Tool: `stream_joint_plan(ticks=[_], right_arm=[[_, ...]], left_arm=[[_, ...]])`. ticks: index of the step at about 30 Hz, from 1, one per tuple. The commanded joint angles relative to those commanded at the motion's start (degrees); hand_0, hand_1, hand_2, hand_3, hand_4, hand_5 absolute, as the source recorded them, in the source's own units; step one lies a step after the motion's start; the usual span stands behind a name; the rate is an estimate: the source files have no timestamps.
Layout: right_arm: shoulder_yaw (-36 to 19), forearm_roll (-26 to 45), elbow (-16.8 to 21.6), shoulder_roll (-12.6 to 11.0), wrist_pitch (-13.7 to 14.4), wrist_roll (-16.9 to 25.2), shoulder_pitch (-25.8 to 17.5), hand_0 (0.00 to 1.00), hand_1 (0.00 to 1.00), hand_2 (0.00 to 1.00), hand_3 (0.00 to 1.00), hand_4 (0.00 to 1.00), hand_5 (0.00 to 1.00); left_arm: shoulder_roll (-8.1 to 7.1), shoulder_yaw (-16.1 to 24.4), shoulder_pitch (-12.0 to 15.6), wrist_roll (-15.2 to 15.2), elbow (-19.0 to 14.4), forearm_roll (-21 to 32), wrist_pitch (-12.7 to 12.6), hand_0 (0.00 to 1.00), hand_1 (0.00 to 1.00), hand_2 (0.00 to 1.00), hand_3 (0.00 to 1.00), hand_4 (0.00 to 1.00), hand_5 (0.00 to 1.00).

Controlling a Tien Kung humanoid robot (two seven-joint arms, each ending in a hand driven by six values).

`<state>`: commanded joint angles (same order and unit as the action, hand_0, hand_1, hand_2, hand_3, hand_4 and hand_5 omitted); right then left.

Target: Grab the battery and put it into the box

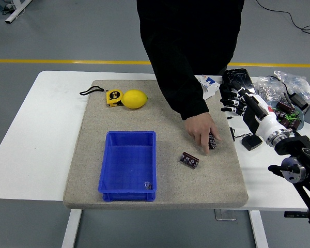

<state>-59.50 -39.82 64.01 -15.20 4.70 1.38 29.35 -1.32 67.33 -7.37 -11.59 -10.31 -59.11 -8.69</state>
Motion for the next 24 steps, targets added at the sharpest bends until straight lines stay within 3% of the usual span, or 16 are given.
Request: stream_joint_plan(ticks=[17,24], right_arm=[[-0.34,-2.85,0.82,-1.08,0.91,-0.78,-0.13,0.546,0.634,0.78,0.824,0.998,0.686],[1.39,-8.57,0.65,-2.97,1.51,-0.99,0.75,0.545,0.634,0.78,0.824,0.998,0.686]], left_arm=[[0.07,-0.29,-0.55,0.09,0.0,0.79,-0.11,0.732,0.687,0.692,0.593,0.64,0.569],[0.08,-0.38,-0.66,0.06,0.0,0.88,-0.15,0.732,0.687,0.693,0.592,0.64,0.568]])
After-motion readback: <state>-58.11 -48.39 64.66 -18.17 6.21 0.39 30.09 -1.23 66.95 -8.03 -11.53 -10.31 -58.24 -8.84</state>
